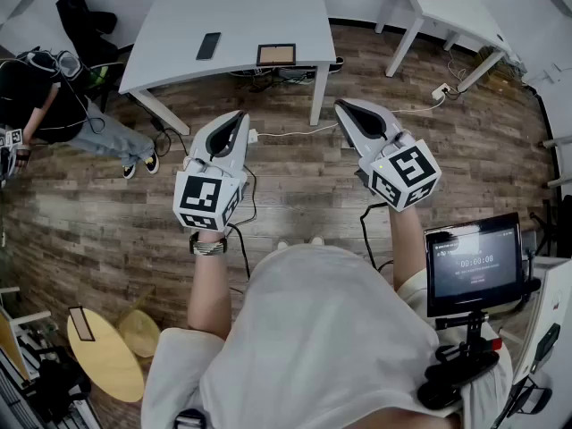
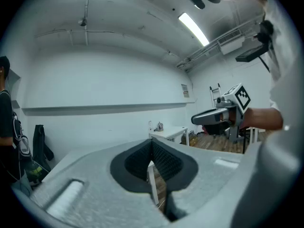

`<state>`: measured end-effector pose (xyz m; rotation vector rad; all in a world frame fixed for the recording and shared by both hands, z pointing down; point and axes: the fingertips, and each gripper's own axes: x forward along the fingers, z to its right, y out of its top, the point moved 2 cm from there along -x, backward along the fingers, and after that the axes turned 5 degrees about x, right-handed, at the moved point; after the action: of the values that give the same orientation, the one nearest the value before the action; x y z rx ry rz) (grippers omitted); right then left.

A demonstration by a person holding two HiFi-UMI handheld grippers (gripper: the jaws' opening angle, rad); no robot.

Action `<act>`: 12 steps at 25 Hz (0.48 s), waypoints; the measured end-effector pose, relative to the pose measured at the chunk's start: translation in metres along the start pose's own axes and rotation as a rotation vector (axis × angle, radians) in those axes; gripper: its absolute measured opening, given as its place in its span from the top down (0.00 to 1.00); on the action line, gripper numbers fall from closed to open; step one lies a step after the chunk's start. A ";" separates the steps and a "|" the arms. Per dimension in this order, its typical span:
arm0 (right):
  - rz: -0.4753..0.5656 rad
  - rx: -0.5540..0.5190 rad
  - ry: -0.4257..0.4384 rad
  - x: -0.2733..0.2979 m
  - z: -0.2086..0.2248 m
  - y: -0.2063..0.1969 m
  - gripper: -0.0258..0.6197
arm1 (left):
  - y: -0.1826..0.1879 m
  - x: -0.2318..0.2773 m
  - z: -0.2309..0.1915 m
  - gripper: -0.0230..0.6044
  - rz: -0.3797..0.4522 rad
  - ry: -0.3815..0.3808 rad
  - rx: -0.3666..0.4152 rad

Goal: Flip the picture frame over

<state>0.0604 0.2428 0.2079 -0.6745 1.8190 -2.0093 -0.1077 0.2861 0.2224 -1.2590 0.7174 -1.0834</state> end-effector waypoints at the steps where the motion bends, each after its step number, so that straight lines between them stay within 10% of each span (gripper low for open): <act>1: -0.003 0.002 -0.003 -0.002 0.001 -0.002 0.96 | -0.001 0.001 0.003 0.96 -0.005 0.000 -0.002; 12: 0.056 0.076 0.033 -0.024 0.016 0.000 0.96 | -0.010 0.011 0.023 0.96 -0.035 0.024 -0.015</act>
<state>0.0890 0.2427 0.2060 -0.5650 1.7503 -2.0524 -0.0854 0.2849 0.2378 -1.2774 0.7251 -1.1252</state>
